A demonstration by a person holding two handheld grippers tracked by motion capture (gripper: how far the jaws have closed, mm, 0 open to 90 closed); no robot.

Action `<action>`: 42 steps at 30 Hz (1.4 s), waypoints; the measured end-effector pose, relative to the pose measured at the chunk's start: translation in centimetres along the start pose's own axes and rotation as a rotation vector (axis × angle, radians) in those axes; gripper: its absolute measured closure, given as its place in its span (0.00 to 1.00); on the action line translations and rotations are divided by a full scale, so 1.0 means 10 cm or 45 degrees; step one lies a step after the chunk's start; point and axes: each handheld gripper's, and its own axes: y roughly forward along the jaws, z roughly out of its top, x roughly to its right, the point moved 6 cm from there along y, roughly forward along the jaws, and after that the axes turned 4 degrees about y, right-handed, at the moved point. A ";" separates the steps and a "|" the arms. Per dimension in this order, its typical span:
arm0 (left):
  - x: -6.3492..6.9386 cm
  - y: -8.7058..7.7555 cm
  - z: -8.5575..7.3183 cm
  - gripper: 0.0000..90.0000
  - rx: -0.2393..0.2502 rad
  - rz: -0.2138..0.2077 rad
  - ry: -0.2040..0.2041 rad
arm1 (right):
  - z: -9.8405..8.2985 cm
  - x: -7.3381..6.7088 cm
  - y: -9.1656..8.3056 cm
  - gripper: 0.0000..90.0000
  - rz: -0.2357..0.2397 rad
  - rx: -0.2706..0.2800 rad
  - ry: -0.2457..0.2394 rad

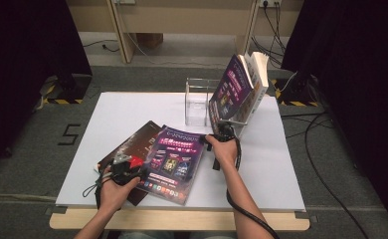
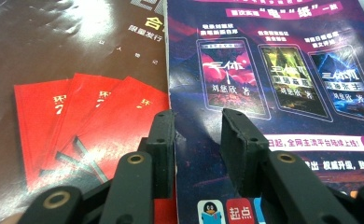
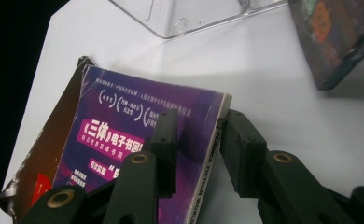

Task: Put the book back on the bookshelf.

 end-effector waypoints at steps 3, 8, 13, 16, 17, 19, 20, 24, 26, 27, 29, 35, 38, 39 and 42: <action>0.00 0.00 0.00 0.72 0.003 -0.005 -0.007 | 0.00 -0.01 0.01 0.77 -0.011 0.005 -0.007; -0.03 -0.01 -0.01 0.73 0.006 -0.025 -0.034 | 0.01 -0.06 -0.02 0.85 0.057 -0.002 0.028; -0.07 -0.02 0.00 0.72 0.030 -0.080 -0.104 | 0.02 -0.10 -0.05 0.89 0.100 0.019 0.028; -0.06 -0.05 0.03 0.69 0.061 -0.087 -0.099 | 0.02 -0.13 -0.09 0.90 0.139 0.032 0.042; -0.06 -0.07 0.04 0.69 0.077 -0.087 -0.102 | 0.02 -0.13 -0.10 0.90 0.146 0.043 0.038; -0.06 -0.08 0.06 0.67 0.093 -0.091 -0.101 | 0.02 -0.14 -0.12 0.91 0.160 0.051 0.040; -0.06 -0.10 0.08 0.66 0.122 -0.084 -0.100 | 0.03 -0.18 -0.17 0.92 0.186 0.075 0.043; -0.09 -0.12 0.10 0.63 0.151 -0.063 -0.106 | 0.07 -0.28 -0.30 0.93 0.216 0.133 -0.003; -0.11 -0.12 0.10 0.61 0.162 -0.053 -0.110 | 0.08 -0.34 -0.38 0.93 0.220 0.160 -0.039; -0.11 -0.12 0.10 0.61 0.162 -0.052 -0.108 | 0.09 -0.37 -0.41 0.93 0.224 0.173 -0.062; -0.11 -0.12 0.10 0.61 0.165 -0.053 -0.106 | 0.10 -0.42 -0.46 0.93 0.217 0.196 -0.097; -0.11 -0.12 0.10 0.61 0.168 -0.048 -0.102 | 0.10 -0.54 -0.59 0.93 0.202 0.252 -0.191; -0.11 -0.12 0.10 0.61 0.173 -0.048 -0.101 | 0.11 -0.57 -0.64 0.93 0.188 0.285 -0.222; -0.11 -0.13 0.10 0.61 0.175 -0.047 -0.100 | 0.11 -0.58 -0.65 0.93 0.184 0.295 -0.231; -0.11 -0.13 0.10 0.61 0.178 -0.045 -0.098 | 0.11 -0.63 -0.71 0.93 0.185 0.325 -0.261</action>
